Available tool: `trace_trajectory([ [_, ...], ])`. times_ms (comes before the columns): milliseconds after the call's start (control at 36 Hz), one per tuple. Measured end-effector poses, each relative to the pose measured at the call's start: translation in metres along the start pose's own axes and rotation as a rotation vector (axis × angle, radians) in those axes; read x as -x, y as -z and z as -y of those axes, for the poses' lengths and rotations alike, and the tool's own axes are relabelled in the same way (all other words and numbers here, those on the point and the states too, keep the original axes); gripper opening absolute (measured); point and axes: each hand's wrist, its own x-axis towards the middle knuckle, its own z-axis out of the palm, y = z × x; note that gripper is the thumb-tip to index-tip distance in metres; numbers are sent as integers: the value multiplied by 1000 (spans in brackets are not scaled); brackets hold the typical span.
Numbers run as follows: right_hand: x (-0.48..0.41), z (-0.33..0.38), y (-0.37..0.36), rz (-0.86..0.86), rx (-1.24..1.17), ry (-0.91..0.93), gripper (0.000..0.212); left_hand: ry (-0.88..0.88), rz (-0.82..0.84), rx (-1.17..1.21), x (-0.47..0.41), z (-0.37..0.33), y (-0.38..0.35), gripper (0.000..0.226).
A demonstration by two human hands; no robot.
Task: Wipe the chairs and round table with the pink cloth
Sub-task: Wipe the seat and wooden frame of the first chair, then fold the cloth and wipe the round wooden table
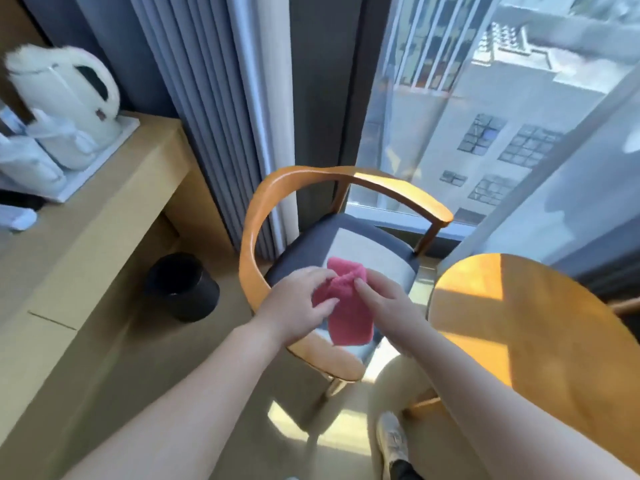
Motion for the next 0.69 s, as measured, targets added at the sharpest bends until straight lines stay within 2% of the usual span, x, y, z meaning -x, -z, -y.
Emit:
trace_trajectory([
  [83, 56, 4, 17, -48, -4, 38, 24, -75, 15, 40, 20, -35, -6, 16],
  [167, 110, -3, 34, -69, -125, -13, 54, -83, 45, 175, 35, -64, -15, 14],
  [222, 142, -11, 43, -66, -123, 23, 71, -93, 72, 230, 43, -82, -22, 12],
  [333, 190, -24, 55, -86, 65, 142, 85, -138, 137, 284, 57, -117, -46, 16],
  [445, 227, -38, 67, -137, 378, 101, 103, -149, 193, 289, 69, -148, -73, 10],
  [500, 243, -48, 75, -166, 476, 33, 101, -128, 229, 294, 77, -163, -88, 8],
  [556, 259, -56, 86, -162, 496, -16, 90, -80, 337, 331, 86, -178, -103, 14],
  [695, 309, -86, 132, -204, 351, -54, 61, -44, 727, 423, 108, -219, -154, 65],
])
